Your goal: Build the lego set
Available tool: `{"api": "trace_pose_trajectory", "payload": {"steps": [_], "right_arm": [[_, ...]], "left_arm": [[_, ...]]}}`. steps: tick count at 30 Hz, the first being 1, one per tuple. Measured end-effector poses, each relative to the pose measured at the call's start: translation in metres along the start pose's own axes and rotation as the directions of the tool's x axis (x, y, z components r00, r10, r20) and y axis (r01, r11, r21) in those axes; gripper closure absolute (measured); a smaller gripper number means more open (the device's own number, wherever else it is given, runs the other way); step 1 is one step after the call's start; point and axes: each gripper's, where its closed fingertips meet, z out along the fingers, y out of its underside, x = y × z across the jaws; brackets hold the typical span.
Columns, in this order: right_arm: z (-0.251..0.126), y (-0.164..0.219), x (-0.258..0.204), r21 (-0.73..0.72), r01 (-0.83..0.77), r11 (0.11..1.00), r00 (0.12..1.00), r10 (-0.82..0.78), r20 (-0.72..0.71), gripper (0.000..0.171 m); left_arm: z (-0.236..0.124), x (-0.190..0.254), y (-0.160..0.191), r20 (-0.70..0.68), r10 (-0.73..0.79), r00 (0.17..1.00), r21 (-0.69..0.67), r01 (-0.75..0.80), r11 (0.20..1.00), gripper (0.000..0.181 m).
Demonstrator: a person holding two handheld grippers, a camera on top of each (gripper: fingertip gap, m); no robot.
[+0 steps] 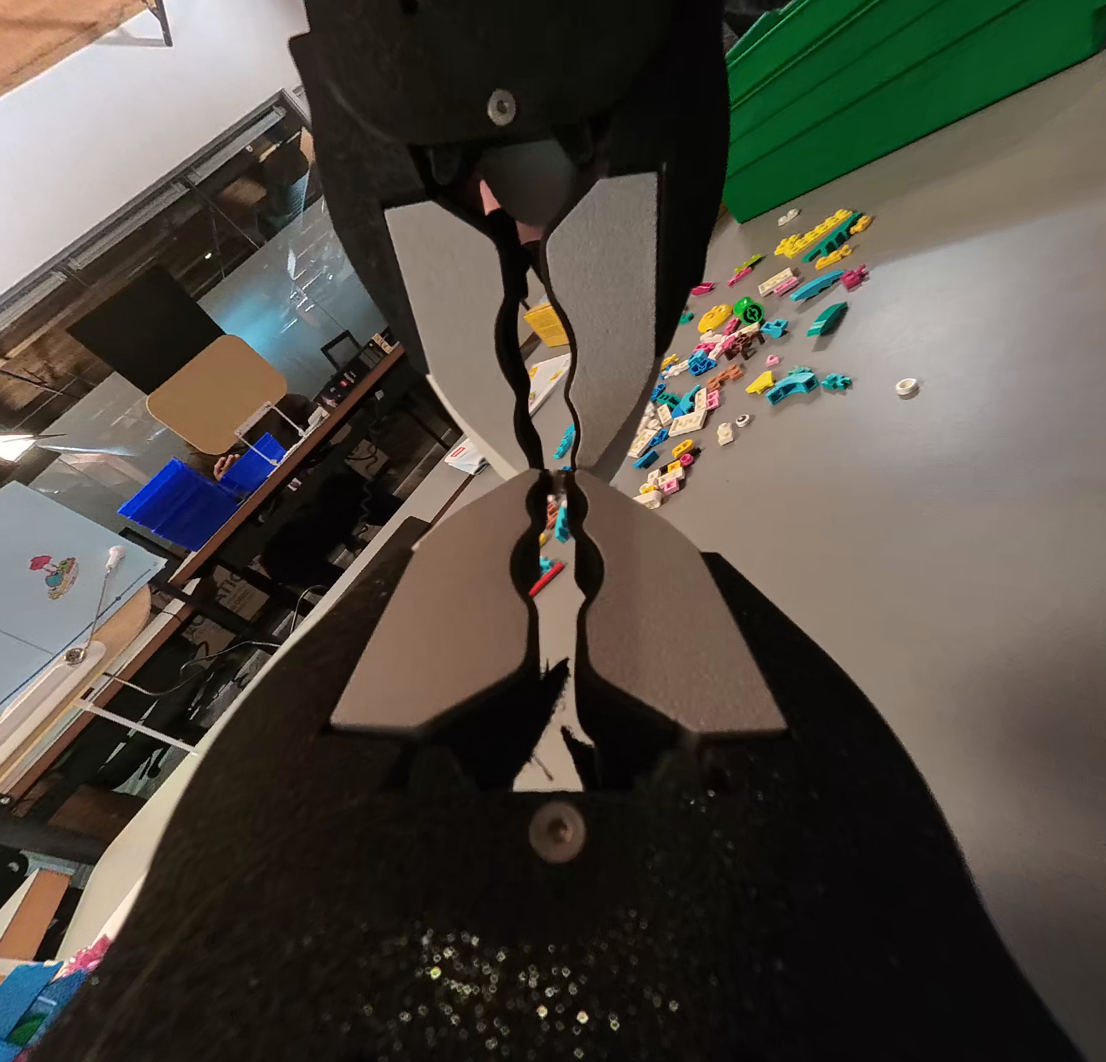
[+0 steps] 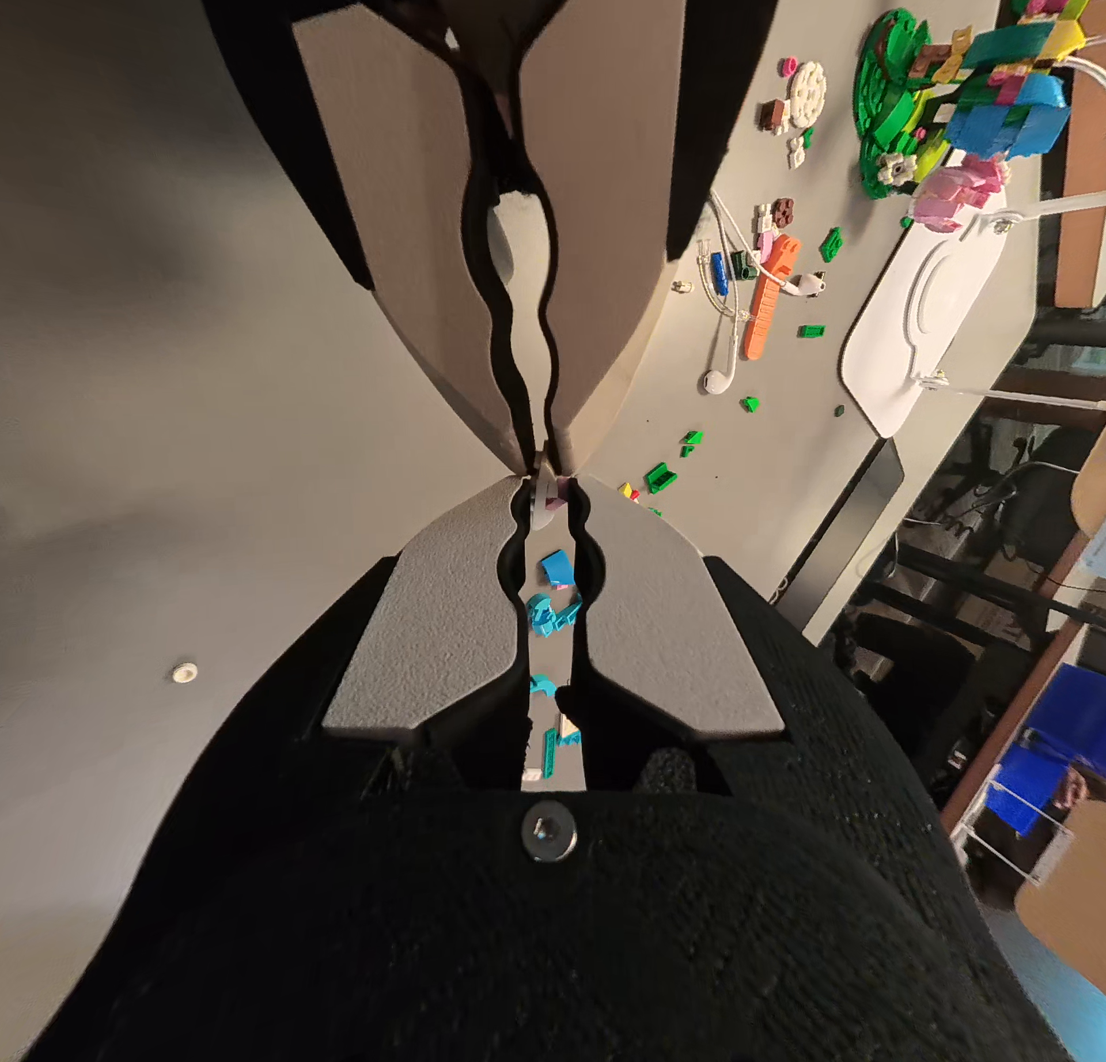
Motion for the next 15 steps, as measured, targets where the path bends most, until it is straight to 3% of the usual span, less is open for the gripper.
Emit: {"api": "trace_pose_trajectory", "payload": {"steps": [15], "right_arm": [[-0.031,-0.029,0.013,0.174,-0.037,0.984,0.995,0.053,-0.087,0.162]], "left_arm": [[-0.027,-0.018,-0.027,-0.004,-0.043,0.999,0.212,0.043,0.976,0.176]]}}
